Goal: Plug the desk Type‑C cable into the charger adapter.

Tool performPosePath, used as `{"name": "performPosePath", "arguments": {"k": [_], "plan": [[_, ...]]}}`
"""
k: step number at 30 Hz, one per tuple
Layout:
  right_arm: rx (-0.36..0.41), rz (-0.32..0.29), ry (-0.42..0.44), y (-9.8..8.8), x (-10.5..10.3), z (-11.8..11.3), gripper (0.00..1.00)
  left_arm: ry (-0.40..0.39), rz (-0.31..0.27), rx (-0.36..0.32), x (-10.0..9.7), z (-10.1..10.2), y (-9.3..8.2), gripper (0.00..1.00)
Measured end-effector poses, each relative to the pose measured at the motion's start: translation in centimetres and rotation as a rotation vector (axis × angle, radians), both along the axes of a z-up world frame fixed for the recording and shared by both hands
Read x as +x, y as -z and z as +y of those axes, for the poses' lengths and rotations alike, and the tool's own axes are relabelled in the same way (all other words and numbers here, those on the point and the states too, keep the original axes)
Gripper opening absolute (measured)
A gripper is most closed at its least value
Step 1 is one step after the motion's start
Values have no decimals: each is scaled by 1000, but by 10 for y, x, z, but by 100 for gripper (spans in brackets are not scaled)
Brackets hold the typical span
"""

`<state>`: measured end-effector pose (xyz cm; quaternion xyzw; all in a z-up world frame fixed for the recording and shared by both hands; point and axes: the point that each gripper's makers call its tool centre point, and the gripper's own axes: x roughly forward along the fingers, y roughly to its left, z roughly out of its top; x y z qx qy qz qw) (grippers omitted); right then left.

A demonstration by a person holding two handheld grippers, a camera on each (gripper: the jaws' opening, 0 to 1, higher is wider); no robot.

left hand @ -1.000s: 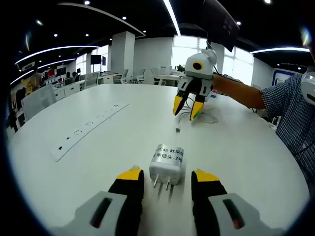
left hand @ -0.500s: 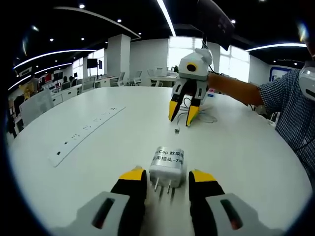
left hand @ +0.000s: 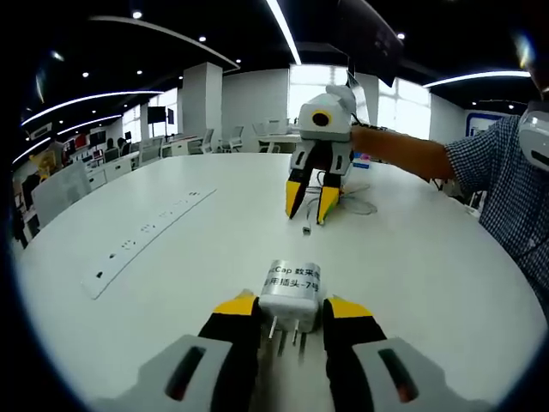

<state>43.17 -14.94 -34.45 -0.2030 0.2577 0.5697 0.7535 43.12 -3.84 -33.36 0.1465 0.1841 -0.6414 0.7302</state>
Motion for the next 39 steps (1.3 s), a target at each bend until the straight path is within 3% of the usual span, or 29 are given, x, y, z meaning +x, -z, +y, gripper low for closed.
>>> {"name": "performPosePath", "arguments": {"k": [1,13,20,23,35,39], "plan": [[7,-1,-5,0,-1,2,23,-6,3,-2,7,1,0,26],[8,-7,-16,-1,-1,7,21,4,2,14,-2,-1,0,26],[7,-5,-10,0,-2,8,10,7,-1,15,-3,-2,3,26],[8,-4,-8,1,-2,9,10,2,2,7,4,0,3,26],[16,26,11,2,-2,10,8,1,-2,8,2,-2,5,26],[31,39,19,2,-2,10,8,3,-4,11,-13,-9,4,26]]}}
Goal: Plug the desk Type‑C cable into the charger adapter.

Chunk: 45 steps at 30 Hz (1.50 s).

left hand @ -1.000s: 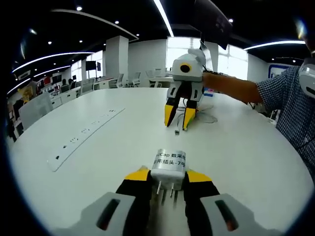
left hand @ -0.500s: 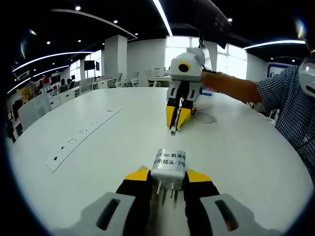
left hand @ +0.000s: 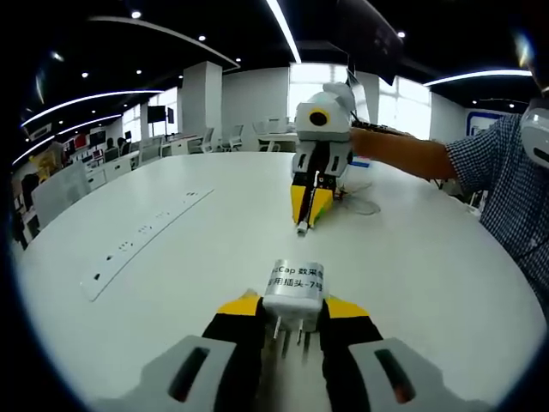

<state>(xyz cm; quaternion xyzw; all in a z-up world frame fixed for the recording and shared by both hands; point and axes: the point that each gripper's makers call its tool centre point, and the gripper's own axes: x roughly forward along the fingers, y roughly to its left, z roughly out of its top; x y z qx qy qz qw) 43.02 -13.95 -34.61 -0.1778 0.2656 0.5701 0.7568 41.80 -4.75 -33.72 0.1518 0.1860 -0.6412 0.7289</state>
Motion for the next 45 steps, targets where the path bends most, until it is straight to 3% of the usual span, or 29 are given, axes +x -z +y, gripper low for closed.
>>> {"name": "performPosePath", "arguments": {"k": [15,21,32,45], "plan": [[-13,0,4,-1,-2,3,7,11,-7,4,-11,1,-3,26],[-9,5,0,-3,-3,6,7,16,-7,22,6,6,-3,26],[0,21,-11,-10,-9,12,7,12,-9,33,8,7,-2,26],[37,130,-9,-13,-15,27,7,19,-8,35,11,5,-1,26]]}}
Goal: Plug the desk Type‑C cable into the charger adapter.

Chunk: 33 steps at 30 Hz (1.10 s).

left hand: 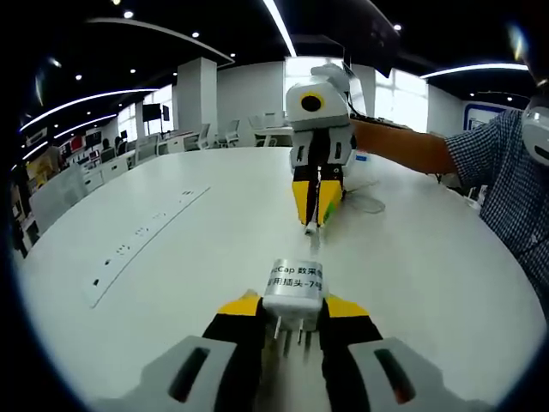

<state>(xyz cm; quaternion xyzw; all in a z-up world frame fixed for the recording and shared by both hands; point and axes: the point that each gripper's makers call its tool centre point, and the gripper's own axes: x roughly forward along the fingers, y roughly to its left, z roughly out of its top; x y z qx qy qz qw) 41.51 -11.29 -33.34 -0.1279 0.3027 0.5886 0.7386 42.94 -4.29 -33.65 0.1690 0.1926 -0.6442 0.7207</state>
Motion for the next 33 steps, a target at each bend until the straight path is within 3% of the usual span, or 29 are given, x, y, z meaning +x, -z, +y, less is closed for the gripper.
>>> {"name": "performPosePath", "arguments": {"k": [8,20,33], "plan": [[-44,62,-7,12,0,11,7,16,-3,-5,-1,-2,0,25],[-28,50,-22,10,-3,22,7,20,-4,-6,-12,-5,-1,25],[-46,16,-53,7,-7,32,7,31,-2,-2,-8,-6,-1,25]]}}
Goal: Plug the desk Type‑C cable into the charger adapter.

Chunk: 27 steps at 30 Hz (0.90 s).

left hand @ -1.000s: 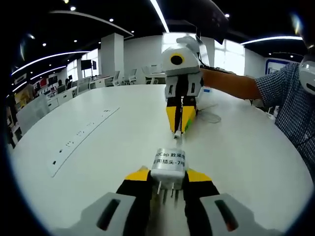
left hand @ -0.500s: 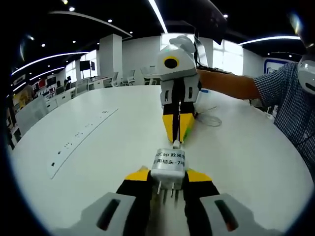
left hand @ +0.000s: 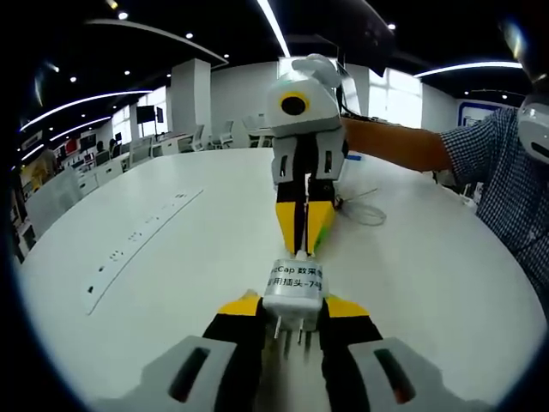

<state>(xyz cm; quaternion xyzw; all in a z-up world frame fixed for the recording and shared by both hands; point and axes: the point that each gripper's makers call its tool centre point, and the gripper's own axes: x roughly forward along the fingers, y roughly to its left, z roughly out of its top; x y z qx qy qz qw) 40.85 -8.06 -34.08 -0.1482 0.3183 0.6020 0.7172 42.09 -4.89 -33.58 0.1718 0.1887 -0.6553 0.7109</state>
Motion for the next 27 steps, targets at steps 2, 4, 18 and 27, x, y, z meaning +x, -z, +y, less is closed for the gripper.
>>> {"name": "performPosePath", "arguments": {"k": [2,4,18,27], "plan": [[-2,-5,-2,0,0,1,7,1,0,0,1,0,0,25],[3,-11,-6,0,-1,3,7,3,0,1,1,0,0,25],[9,-21,-21,-2,2,7,7,11,-1,0,-6,-5,0,25],[17,-29,-28,-3,4,7,4,13,2,-5,-8,-5,0,25]]}}
